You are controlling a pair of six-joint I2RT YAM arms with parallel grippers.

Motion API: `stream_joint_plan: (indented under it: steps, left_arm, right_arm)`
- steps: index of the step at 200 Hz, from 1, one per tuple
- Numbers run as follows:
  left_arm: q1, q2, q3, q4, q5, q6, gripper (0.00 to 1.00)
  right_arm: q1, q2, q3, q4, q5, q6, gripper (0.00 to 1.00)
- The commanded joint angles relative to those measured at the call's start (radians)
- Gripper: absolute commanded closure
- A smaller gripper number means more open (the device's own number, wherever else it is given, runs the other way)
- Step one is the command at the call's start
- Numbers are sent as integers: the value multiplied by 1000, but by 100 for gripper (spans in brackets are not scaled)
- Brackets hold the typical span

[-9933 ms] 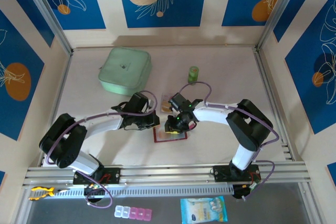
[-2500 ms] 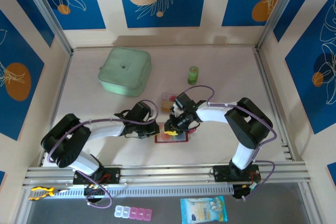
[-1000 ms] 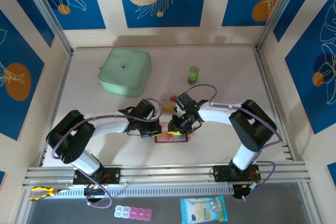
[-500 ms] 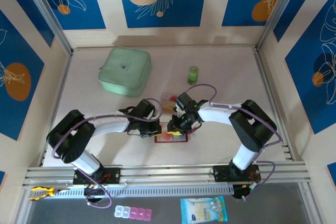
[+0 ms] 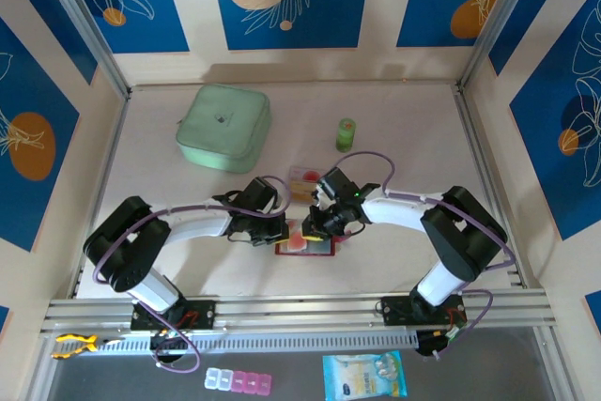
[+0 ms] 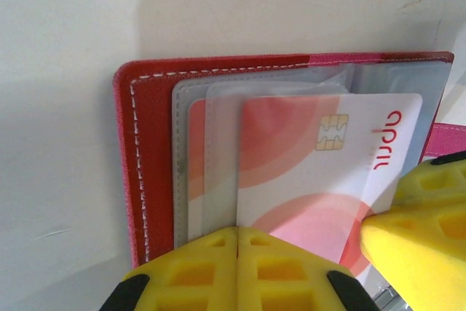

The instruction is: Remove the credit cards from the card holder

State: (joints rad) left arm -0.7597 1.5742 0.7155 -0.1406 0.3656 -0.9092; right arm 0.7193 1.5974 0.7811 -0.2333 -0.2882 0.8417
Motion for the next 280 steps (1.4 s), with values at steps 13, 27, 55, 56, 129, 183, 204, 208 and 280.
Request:
stream_joint_plan:
  steps: [13,27,55,56,129,183,204,208,280]
  left_arm:
    - [-6,6,-14,-15,-9,-7,100]
    - [-7,4,-15,-10,-11,-9,100]
    - [-5,0,-13,-17,-15,-8,100]
    - [-6,1,-13,-17,-15,-8,100]
    - [-6,4,-4,-28,-12,-2,99]
    - [-6,-8,-10,-30,-12,-2,99]
    - [-6,-6,-11,-17,-2,-5,99]
    - [-6,-5,-13,-14,1,-6,99]
    - [-6,0,-13,1,13,-4,99]
  right_arm:
    - [-11,-19,-24,52,-44,5,91]
    - [-12,-22,-32,41,-29,0,93]
    - [-29,-52,-46,-34,23,-27,95]
    - [-29,-54,-46,-37,24,-29,95]
    - [-71,-125,-15,-243,93,-118,95]
    - [-58,-112,53,-328,132,-136,95]
    - [-44,-92,68,-324,123,-130,95]
    - [-41,-88,71,-322,123,-129,95]
    - [0,-29,112,-298,136,-90,88]
